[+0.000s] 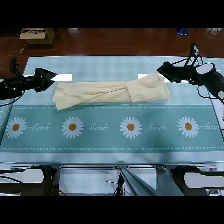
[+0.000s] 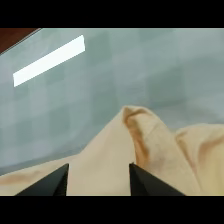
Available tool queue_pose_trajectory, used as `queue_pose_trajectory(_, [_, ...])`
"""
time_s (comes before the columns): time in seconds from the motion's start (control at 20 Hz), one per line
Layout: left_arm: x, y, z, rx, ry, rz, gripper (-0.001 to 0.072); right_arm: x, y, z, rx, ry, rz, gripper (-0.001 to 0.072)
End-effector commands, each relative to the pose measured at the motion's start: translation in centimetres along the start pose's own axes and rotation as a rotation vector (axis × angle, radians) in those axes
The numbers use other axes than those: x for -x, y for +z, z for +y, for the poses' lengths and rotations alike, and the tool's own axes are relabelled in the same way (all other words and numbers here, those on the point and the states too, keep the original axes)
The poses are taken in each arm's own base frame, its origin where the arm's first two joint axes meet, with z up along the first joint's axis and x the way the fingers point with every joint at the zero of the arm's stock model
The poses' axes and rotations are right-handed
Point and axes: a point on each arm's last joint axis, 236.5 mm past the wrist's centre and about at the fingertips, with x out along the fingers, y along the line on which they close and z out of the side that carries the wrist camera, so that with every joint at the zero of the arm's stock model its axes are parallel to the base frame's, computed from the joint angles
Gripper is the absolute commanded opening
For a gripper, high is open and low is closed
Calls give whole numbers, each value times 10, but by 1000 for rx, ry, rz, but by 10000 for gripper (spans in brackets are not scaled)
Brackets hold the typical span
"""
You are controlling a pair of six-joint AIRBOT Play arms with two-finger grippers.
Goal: Fold the shirts.
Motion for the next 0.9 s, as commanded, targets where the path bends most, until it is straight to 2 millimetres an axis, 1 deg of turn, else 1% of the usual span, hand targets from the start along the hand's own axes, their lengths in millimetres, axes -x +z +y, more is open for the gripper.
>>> queue_pose_trajectory(0.0, [20, 9, 11, 32, -27, 12, 533, 27, 10, -44, 118, -130, 17, 458])
queue_pose_trajectory(0.1, [41, 12, 7, 40, -75, 33, 527, 56, 12, -91, 132, -270, 56, 459])
queue_pose_trajectory(0.15, [48, 11, 5, 44, -97, 50, 524, 67, 5, -113, 97, -314, 99, 529])
queue_pose_trajectory(0.2, [52, 8, 3, 46, -109, 63, 517, 72, -5, -127, 54, -321, 150, 556])
queue_pose_trajectory(0.25, [53, 5, 2, 47, -118, 75, 493, 72, -18, -133, 22, -289, 210, 601])
queue_pose_trajectory(0.3, [53, 4, 0, 45, -122, 81, 487, 69, -29, -131, -6, -229, 259, 602])
queue_pose_trajectory(0.35, [51, 2, -1, 42, -123, 86, 487, 63, -38, -123, -29, -153, 292, 603])
queue_pose_trajectory(0.45, [45, -3, -7, 33, -129, 103, 487, 47, -44, -110, -93, -42, 307, 603])
queue_pose_trajectory(0.55, [39, -9, -13, 21, -136, 125, 487, 27, -49, -97, -168, 22, 313, 602])
queue_pose_trajectory(0.65, [32, -17, -20, 7, -143, 148, 488, 7, -59, -82, -214, 73, 336, 602])
queue_pose_trajectory(0.8, [23, -26, -29, -8, -151, 177, 487, -18, -85, -55, -189, 121, 396, 601])
queue_pose_trajectory(0.85, [21, -28, -31, -12, -153, 183, 487, -25, -96, -48, -173, 122, 419, 590])
